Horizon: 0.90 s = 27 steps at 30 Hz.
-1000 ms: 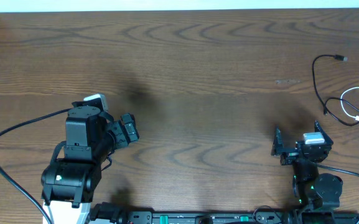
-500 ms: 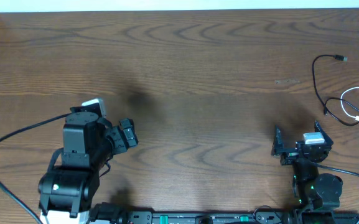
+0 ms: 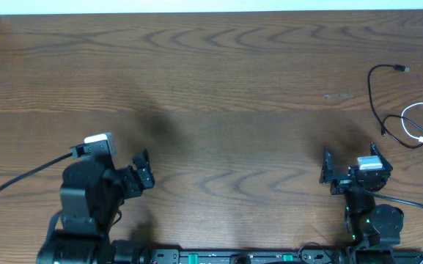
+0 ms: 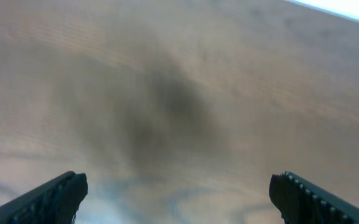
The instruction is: Untangle cables
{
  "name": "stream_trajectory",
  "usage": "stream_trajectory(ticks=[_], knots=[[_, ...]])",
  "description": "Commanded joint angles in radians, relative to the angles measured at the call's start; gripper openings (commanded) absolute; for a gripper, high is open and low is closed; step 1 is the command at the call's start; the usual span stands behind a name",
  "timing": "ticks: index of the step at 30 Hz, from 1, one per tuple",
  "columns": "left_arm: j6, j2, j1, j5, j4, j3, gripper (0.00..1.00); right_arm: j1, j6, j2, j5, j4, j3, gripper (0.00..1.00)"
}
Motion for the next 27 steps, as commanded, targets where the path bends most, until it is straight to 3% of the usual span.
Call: stream_trajectory(ticks=[1, 15, 27], knots=[[0.117, -0.082, 0.034, -0.027, 0.087, -0.085, 0.98, 0.009, -0.01, -0.006, -0.003, -0.005, -0.001, 0.99], [0.185, -0.431, 0.065, -0.027, 0.628, -0.561, 0.98, 0.009, -0.01, -0.006, -0.003, -0.006, -0.001, 0.99], [0.226, -0.566, 0.077, -0.027, 1.015, -0.82, 0.98, 0.009, -0.01, -0.006, -0.003, -0.005, -0.001, 0.99]])
